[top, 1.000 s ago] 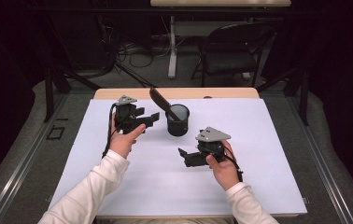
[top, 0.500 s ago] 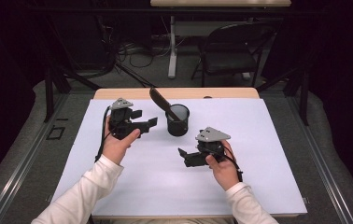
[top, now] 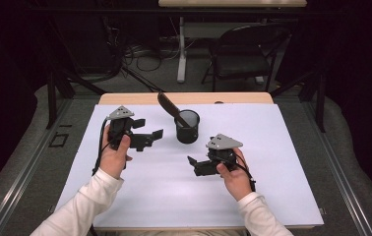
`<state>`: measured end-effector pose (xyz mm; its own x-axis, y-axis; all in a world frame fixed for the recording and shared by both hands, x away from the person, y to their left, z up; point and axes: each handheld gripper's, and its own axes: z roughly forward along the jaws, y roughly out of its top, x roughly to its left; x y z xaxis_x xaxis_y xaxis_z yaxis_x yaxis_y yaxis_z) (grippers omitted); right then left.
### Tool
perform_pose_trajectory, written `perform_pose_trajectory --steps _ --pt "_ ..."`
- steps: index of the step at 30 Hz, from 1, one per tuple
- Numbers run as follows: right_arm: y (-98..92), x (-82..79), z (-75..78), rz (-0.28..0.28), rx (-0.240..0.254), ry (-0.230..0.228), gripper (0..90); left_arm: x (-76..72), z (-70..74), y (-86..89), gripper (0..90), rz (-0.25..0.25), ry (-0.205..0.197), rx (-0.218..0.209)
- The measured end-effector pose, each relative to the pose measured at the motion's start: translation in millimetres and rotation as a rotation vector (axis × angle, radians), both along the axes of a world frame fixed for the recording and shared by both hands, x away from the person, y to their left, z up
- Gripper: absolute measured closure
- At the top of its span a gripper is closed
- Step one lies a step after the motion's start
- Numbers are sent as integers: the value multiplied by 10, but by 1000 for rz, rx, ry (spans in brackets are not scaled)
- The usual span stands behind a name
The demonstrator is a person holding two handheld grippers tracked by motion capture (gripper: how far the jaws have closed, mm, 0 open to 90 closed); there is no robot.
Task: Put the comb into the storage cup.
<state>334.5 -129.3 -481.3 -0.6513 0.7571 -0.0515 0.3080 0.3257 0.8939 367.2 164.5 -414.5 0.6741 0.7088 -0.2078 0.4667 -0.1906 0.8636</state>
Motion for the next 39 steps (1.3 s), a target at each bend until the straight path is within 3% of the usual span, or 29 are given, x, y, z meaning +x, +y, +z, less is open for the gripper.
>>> perform_pose_trajectory --steps 3,12,19,26,39 --pt "2 -1 -1 -1 1 1 11 -53 9 21 148 -7 -12 1" --pt "1 -1 1 -1 0 3 11 -201 23 73 4 -48 -45 16" --pt "0 -2 3 -1 -1 -1 12 -322 -13 108 4 -62 -57 30" --pt "-11 -3 8 -1 1 1 17 -486 -117 157 4 -70 -77 53" --pt "-77 -96 71 -9 -14 -17 20 -661 -392 321 4 -71 -76 25"
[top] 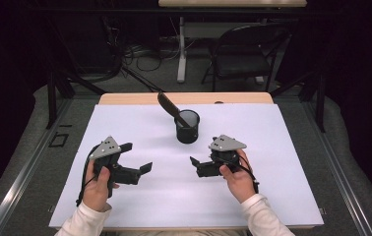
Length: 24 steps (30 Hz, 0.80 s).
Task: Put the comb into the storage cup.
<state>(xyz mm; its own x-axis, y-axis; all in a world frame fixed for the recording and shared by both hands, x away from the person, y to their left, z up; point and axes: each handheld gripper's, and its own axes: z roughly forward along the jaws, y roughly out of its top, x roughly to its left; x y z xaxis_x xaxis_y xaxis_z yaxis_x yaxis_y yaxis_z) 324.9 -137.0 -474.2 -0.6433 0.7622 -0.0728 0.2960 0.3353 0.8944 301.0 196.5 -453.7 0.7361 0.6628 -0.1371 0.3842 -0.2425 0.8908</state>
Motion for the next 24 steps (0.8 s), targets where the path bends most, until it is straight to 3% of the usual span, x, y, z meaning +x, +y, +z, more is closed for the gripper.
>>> perform_pose_trajectory --steps 11,24 --pt "-169 -125 -8 -19 -5 5 20 -75 -198 166 4 24 -18 -22" --pt "-343 -231 -185 -59 -8 28 20 -63 -370 303 4 42 -29 -52"
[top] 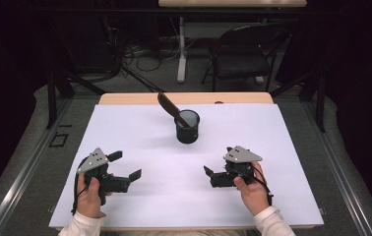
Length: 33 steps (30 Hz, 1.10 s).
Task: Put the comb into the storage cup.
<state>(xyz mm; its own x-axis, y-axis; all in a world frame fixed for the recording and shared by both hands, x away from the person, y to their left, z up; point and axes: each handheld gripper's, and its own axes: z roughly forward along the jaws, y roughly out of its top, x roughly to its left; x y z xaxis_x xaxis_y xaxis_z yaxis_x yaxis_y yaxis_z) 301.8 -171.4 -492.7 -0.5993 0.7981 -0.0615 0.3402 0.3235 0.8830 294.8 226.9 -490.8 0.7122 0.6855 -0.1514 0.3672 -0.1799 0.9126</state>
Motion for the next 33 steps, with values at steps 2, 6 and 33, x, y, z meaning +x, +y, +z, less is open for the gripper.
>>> perform_pose_trajectory --steps 2,6,33 --pt "-19 0 -26 -9 5 2 20 14 -28 13 4 2 5 -2" --pt "-47 4 -82 -19 18 2 20 38 -82 35 4 8 11 4" --pt "-278 69 -297 -98 90 45 20 98 -255 134 5 26 32 -13"
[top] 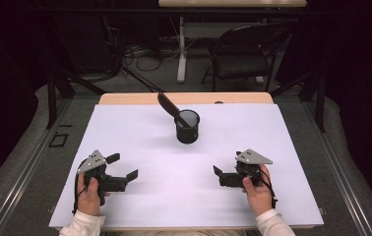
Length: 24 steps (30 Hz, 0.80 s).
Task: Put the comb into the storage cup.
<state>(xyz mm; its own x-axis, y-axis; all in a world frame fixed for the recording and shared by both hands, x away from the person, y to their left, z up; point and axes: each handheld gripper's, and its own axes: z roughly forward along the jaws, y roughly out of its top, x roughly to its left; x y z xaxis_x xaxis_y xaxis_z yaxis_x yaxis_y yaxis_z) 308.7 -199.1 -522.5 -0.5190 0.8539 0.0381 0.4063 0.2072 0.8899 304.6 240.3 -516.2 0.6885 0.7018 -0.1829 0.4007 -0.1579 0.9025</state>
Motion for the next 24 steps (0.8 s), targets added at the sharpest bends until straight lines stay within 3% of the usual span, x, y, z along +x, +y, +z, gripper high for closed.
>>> perform_pose_trajectory --steps 7,24 --pt "-75 45 -46 -39 13 22 23 25 -35 31 5 18 14 -13" --pt "-157 92 -101 -74 35 47 26 51 -66 91 6 43 27 -42"
